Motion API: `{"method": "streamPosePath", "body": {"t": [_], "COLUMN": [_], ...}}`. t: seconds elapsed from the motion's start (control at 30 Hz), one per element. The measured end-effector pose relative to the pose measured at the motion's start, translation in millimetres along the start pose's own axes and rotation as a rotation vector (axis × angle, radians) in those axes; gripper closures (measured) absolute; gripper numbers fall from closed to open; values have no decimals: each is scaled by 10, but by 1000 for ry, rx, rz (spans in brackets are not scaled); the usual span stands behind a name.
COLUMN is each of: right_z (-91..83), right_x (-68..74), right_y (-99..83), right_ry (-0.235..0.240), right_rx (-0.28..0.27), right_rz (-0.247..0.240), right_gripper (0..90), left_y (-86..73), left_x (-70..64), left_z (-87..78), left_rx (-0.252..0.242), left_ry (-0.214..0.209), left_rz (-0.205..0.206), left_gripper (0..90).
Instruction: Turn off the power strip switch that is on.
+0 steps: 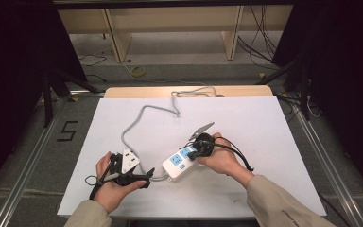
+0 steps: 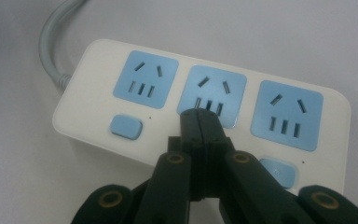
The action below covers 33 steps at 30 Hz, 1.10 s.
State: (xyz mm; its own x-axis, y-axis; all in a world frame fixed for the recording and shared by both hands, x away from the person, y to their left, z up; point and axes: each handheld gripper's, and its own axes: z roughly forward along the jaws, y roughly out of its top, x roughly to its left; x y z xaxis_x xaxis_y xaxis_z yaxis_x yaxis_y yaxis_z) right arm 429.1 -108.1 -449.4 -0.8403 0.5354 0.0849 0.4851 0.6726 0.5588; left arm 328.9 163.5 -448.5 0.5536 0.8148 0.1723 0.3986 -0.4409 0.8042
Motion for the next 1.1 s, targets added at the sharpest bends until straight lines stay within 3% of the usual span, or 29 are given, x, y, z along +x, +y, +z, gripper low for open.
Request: {"method": "streamPosePath", "body": {"t": [1.1], "right_z": [13], "right_x": [-1], "right_y": [-2], "right_ry": [9], "right_rx": [-14], "right_rz": [12], "right_gripper": [900], "left_y": [9], "left_x": [1], "left_z": [-4], "left_rx": [-1], "left_ry": [1], "left_rz": [5], "left_gripper": [69]}}
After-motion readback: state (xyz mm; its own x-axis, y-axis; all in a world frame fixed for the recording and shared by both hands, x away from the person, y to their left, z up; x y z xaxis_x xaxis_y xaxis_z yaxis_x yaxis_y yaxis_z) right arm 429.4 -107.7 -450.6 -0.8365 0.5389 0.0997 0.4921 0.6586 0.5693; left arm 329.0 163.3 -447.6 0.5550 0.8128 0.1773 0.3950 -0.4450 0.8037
